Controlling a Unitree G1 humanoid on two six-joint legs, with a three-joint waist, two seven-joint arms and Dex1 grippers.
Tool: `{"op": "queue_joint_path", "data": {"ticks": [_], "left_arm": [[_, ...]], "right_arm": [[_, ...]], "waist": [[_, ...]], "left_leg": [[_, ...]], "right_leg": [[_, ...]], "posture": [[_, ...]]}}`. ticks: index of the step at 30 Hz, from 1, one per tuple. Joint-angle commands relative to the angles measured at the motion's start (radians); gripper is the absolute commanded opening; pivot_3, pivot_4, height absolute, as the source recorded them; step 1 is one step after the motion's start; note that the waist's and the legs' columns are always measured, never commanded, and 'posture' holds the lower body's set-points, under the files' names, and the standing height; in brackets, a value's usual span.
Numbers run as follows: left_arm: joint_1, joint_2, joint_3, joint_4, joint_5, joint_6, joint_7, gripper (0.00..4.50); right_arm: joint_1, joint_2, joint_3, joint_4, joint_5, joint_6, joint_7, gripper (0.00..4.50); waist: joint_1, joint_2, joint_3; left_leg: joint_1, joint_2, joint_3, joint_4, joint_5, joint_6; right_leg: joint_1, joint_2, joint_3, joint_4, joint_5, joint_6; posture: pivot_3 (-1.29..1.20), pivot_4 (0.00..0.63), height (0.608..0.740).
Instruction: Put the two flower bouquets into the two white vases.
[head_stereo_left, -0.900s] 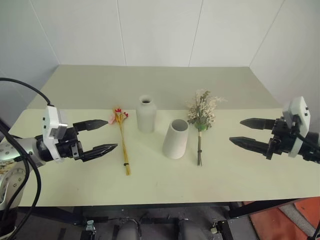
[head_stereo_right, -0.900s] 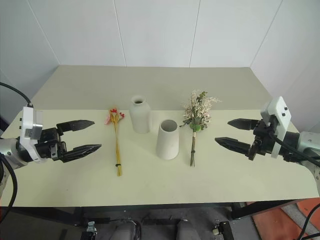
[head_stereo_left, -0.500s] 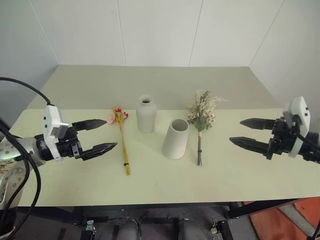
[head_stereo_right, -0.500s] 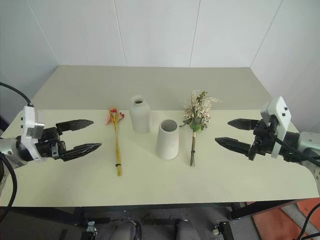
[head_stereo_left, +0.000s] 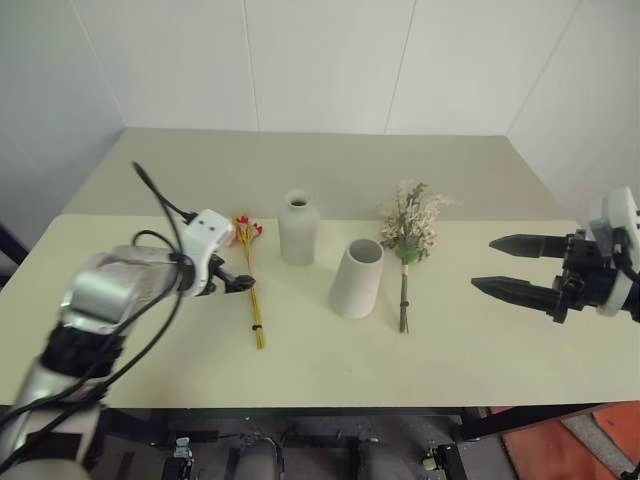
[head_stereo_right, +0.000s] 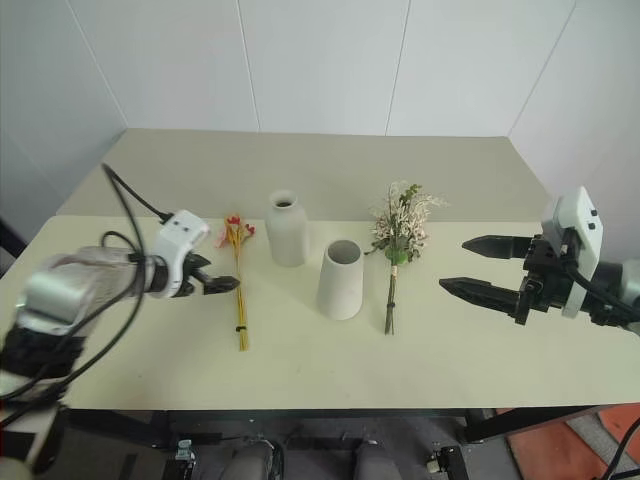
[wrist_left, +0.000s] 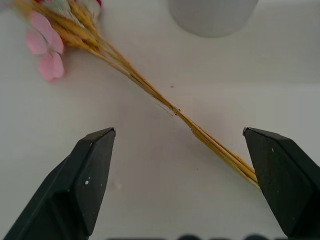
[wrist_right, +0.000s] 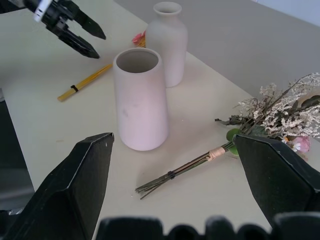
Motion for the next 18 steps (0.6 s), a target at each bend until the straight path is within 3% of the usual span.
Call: {"op": "queue_joint_path", "data": {"ticks": [1,9,12,18], "left_arm": [[-0.089,-0.09,-0.064,0.099,0.084,0.076,0.098,4.45],[-0.188,-0.214,-0.07,0.333,0.184,0.016,0.171,4.45],[-0.195,-0.229,-0.071,0.362,0.197,0.005,0.163,3.87],[-0.191,-0.209,-0.048,0.374,0.216,-0.012,0.168,1.93]], "right_arm": [[-0.009,-0.006,-0.033,-0.016,0.012,-0.015,-0.004,4.5],[0.011,0.0,-0.055,-0.036,0.03,-0.01,-0.015,4.5],[0.018,0.001,-0.063,-0.039,0.035,-0.009,-0.015,4.5],[0.028,0.0,-0.069,-0.035,0.034,-0.015,-0.009,4.5]], "waist": [[-0.003,0.0,0.0],[-0.011,0.0,0.0],[-0.011,0.001,0.0],[-0.017,0.001,0.0]], "left_leg": [[0.0,0.0,0.0,0.0,0.0,0.0],[0.002,-0.001,-0.001,0.0,0.0,0.0],[0.002,-0.001,-0.001,0.0,0.0,0.0],[0.002,-0.001,-0.001,0.0,0.0,0.0]], "right_leg": [[0.0,0.0,0.0,0.0,0.0,0.0],[0.001,0.0,0.0,0.001,0.0,0.0],[0.002,-0.001,0.0,0.001,0.0,0.0],[0.002,-0.001,0.0,0.002,0.0,0.0]], "posture": [[0.0,0.15,0.74],[0.0,0.15,0.74],[0.0,0.15,0.74],[0.0,0.15,0.74]]}}
